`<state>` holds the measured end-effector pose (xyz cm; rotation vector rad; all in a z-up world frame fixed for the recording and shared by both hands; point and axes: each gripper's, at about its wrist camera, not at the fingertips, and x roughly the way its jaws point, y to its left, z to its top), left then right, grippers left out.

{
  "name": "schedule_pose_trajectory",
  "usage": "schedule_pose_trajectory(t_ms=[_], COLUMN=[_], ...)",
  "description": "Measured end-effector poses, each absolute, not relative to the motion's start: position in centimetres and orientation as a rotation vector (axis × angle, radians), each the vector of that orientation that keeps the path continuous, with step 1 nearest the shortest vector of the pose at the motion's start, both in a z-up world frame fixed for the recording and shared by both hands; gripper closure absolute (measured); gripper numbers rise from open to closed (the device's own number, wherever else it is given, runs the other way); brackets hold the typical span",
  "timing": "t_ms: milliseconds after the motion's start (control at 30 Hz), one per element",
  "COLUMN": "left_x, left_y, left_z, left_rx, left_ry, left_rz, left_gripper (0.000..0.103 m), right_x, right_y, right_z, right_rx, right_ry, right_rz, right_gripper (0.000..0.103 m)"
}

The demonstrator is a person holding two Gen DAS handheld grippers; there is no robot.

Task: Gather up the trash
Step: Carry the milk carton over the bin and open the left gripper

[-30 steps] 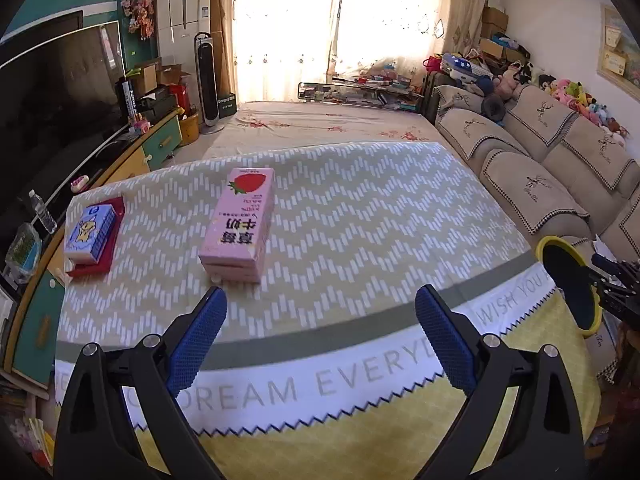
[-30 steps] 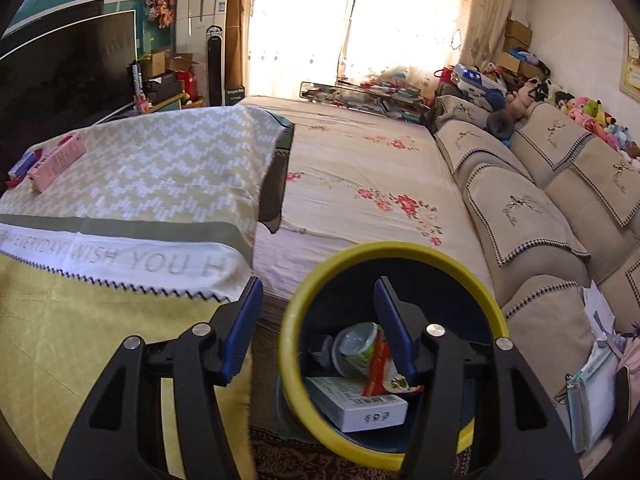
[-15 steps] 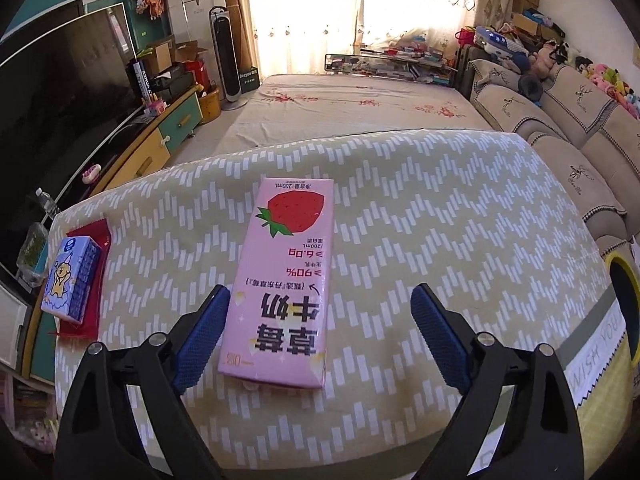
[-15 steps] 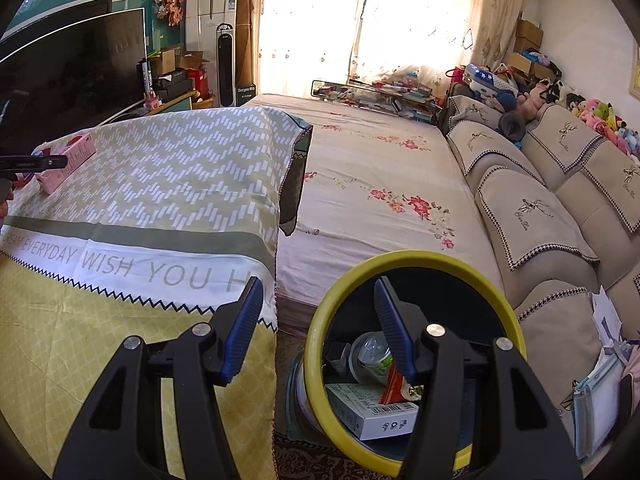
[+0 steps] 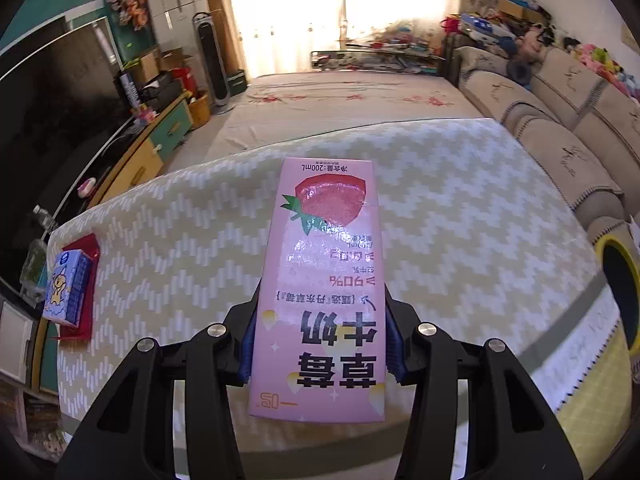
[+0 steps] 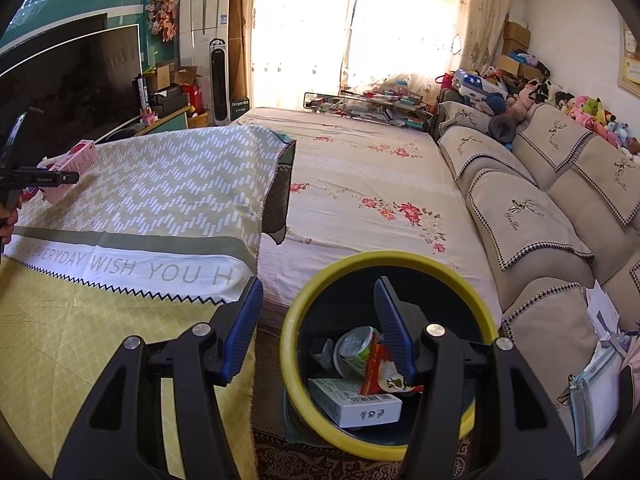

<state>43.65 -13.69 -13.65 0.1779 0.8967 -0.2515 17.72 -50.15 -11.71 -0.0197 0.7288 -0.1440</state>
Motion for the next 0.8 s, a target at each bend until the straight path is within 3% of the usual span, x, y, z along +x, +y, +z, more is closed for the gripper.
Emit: schedule_pose_trajectory(t_ms=[367, 633, 800], left_x=[31.5, 26.9, 27.0], left_y=[-35.8, -52.3, -57.2], left_z=[-10.2, -13.6, -17.3], left_rx=[0.385, 0.511, 0.567], left_ry=[0.855, 0.94, 0.993], left_rz=[-0.766, -0.953, -0.932], left_gripper=[0.054, 0.054, 0.053], right_x=[11.0, 5.0, 2.8], right_y=[-56.8, -61.1, -62.4], right_z=[-10.9, -10.7, -11.3], right_rx=[0.055, 0.1, 0.138], right_ry=[0.701, 0.69, 0.688], right_rz=[-0.271, -0.338, -0.345], right_gripper=[0.048, 0.048, 0.048])
